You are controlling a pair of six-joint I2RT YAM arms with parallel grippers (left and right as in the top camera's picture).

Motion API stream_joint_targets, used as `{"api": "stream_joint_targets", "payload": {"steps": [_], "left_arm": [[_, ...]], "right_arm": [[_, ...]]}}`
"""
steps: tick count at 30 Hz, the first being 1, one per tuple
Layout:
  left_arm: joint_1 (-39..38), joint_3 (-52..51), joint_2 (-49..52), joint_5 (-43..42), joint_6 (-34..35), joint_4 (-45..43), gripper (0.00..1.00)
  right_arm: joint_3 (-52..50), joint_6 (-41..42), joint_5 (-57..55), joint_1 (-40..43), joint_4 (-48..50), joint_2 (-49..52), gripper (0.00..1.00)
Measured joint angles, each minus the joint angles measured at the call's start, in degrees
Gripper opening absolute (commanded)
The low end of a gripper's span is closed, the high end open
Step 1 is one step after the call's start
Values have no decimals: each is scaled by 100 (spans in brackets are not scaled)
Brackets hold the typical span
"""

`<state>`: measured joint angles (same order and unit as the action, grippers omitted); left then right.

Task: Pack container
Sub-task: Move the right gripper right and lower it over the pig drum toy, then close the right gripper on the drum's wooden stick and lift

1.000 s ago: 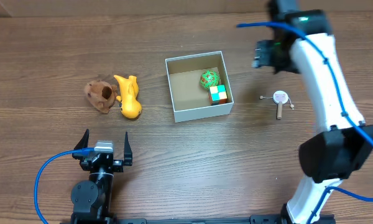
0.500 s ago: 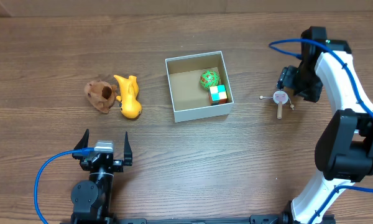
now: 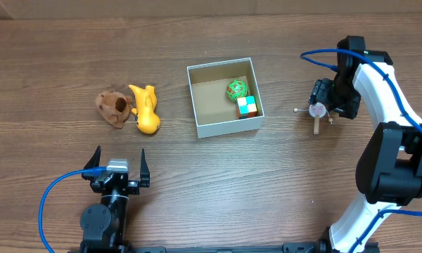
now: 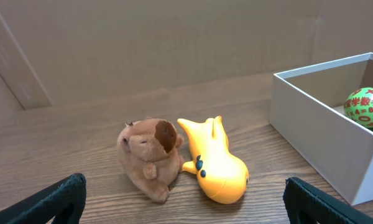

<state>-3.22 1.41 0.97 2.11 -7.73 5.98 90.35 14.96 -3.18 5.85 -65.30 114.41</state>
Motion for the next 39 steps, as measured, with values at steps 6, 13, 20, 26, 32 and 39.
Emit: {"api": "stream_joint_targets", "payload": {"steps": [6, 13, 20, 26, 32, 39], "left_arm": [[0, 0, 0, 0, 2, 0, 100], [0, 0, 0, 0, 2, 0, 100], [0, 0, 0, 0, 0, 0, 100], [0, 0, 0, 0, 2, 0, 100], [0, 0, 0, 0, 0, 0, 100], [0, 0, 0, 0, 0, 0, 100]], "right_arm": [[0, -2, 2, 0, 98, 0, 80], [-332, -48, 103, 0, 529, 0, 80], [-813, -197, 363, 0, 879, 0, 80], [-927, -262, 428, 0, 925, 0, 75], [-1027, -299, 415, 0, 894, 0, 74], [-1567, -345, 332, -4, 1362, -42, 68]]}}
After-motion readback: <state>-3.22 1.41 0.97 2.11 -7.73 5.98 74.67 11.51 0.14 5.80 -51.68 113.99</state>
